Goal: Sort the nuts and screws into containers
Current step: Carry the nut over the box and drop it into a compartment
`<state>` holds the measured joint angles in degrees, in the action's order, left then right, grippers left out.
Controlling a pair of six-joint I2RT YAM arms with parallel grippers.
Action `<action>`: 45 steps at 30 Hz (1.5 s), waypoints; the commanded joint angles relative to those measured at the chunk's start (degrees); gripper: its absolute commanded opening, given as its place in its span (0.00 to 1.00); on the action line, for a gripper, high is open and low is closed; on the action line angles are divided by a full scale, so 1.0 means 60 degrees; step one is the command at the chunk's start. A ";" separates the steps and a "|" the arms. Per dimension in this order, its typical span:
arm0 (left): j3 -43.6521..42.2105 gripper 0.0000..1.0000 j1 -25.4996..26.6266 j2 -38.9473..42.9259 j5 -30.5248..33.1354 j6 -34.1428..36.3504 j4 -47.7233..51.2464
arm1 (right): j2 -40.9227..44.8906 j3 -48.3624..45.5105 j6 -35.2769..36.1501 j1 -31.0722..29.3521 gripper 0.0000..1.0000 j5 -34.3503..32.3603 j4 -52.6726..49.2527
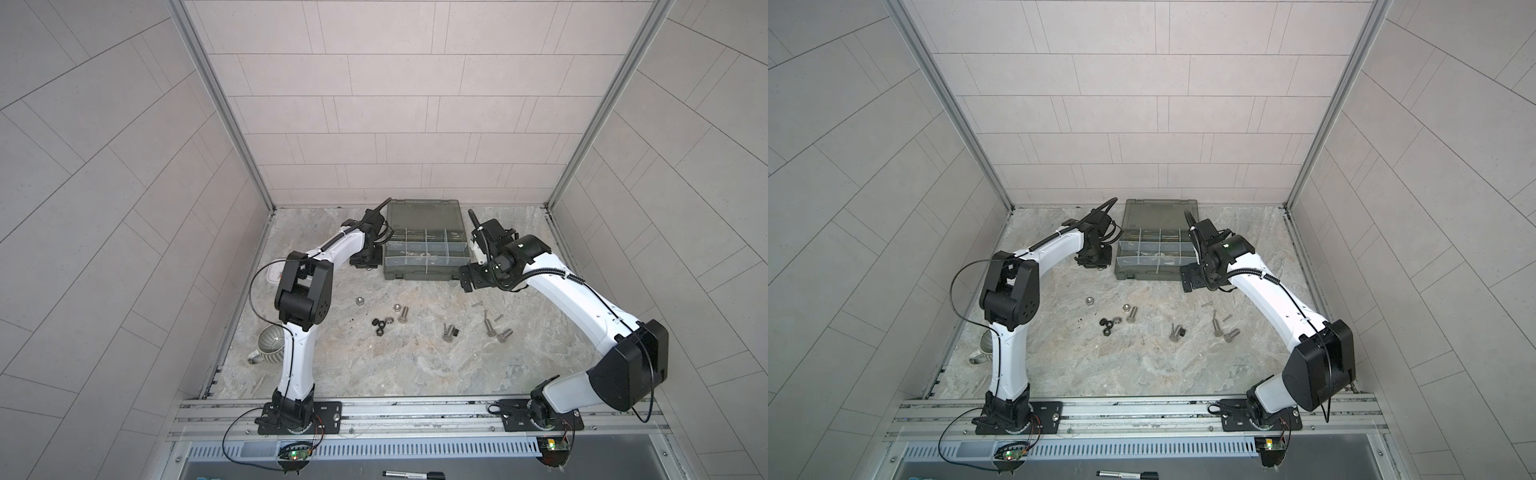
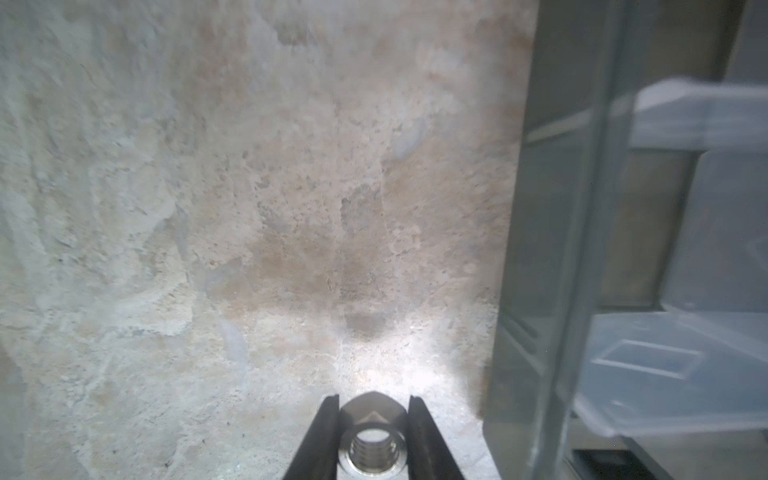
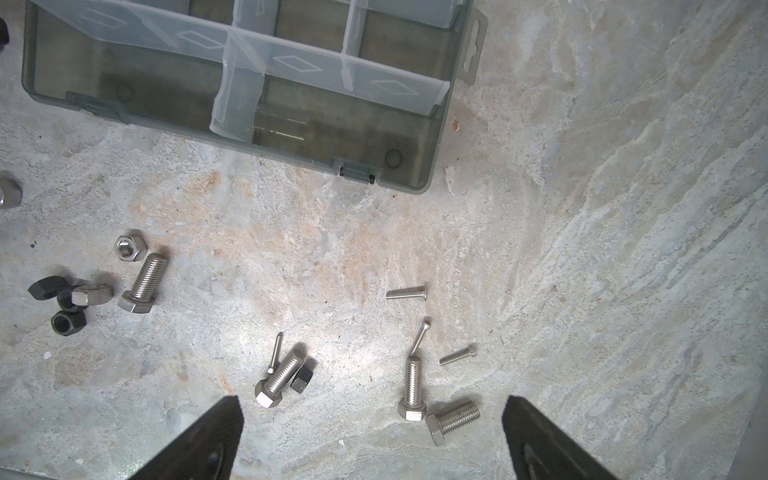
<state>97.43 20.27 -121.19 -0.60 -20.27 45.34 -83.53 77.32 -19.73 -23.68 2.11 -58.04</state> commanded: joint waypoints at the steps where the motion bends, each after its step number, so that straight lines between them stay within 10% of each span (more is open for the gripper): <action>1: 0.0709 0.05 0.0046 0.0307 0.0089 0.0171 0.0541 | 0.0228 -0.0040 -0.0010 0.0021 0.99 -0.0079 -0.0024; 38: 0.3562 0.05 0.0806 -0.1593 -0.0993 -0.0343 0.0675 | -0.2625 0.3373 -0.0089 0.0021 0.99 0.1871 0.0754; 45: 0.3985 0.21 0.0807 -0.2032 -0.0954 -0.0302 0.0718 | -0.2540 0.3353 0.0178 0.0021 0.99 0.1835 0.0683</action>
<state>118.54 25.17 -132.70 -6.44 -22.24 48.86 -99.33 96.53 -19.75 -23.66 13.87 -52.38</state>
